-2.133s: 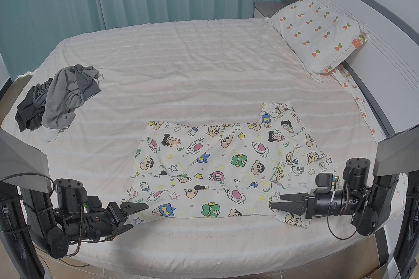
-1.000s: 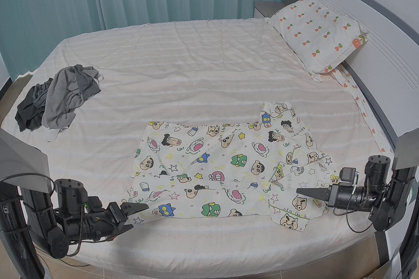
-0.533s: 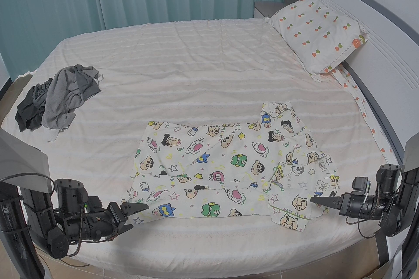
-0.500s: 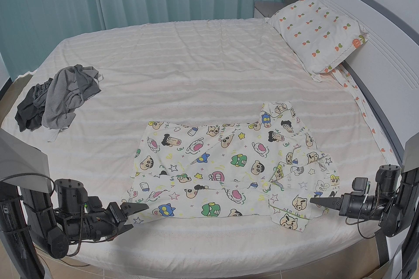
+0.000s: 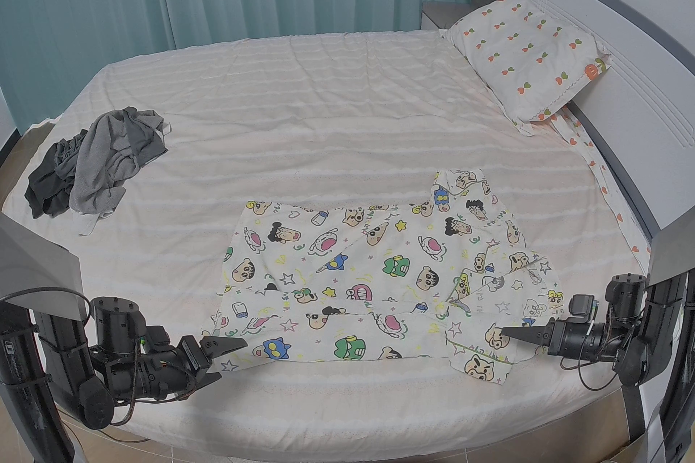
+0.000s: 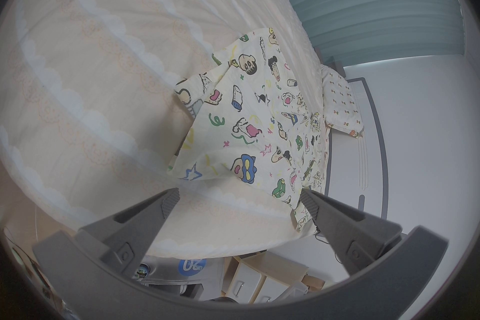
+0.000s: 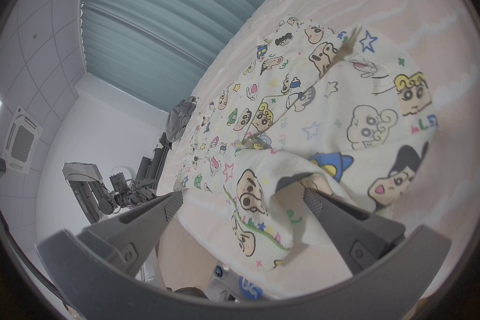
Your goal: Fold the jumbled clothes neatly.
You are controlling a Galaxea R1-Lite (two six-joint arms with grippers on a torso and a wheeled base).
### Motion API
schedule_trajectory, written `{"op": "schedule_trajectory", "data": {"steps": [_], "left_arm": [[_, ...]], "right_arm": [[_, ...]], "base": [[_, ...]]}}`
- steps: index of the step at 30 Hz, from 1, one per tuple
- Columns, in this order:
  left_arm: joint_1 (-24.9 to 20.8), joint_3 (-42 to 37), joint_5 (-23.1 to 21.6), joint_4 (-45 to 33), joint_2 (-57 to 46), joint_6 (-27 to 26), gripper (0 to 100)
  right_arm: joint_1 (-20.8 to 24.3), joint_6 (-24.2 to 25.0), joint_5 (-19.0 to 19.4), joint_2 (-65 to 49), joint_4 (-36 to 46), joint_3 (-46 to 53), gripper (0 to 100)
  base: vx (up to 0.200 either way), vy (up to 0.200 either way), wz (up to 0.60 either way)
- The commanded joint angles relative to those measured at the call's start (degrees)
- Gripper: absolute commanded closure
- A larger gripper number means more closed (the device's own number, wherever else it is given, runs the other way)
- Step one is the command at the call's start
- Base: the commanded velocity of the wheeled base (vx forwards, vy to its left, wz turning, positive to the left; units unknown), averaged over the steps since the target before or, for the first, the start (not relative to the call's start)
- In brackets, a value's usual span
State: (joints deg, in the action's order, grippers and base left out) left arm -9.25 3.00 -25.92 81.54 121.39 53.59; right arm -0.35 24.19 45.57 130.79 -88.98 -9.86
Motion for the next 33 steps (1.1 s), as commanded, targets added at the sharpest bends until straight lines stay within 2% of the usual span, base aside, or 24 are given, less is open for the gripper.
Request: {"op": "schedule_trajectory", "data": {"steps": [1,3,4,7,22,27,31,33], "left_arm": [[0.0,0.0,0.0,0.0,0.1,0.0,0],[0.0,0.1,0.0,0.0,0.1,0.0,0],[0.0,0.0,0.0,0.0,0.1,0.0,0],[0.0,0.0,0.0,0.0,0.1,0.1,0],[0.0,0.0,0.0,0.0,0.1,0.1,0],[0.0,0.0,0.0,0.0,0.1,0.0,0],[0.0,0.0,0.0,0.0,0.1,0.0,0],[0.0,0.0,0.0,0.0,0.1,0.0,0]], "right_arm": [[1.0,0.0,0.0,1.8,-0.5,-1.7,0],[1.1,0.1,0.0,2.0,-0.4,-2.4,0],[1.1,0.1,0.0,2.3,-0.4,-2.7,100],[1.1,0.2,-0.2,2.6,-0.4,-2.9,100],[-4.6,0.6,-0.1,1.5,-0.6,-3.2,100],[-5.5,1.1,2.2,1.3,-0.5,-5.9,100],[-5.4,1.7,5.8,1.1,-0.5,-6.9,100],[-5.3,1.7,6.2,1.6,-0.4,-7.8,100]], "base": [[0.000,0.000,0.00],[0.000,0.000,0.00],[0.000,0.000,0.00],[0.000,0.000,0.00],[0.000,0.000,0.00],[0.000,0.000,0.00],[0.000,0.000,0.00],[0.000,0.000,0.00]]}}
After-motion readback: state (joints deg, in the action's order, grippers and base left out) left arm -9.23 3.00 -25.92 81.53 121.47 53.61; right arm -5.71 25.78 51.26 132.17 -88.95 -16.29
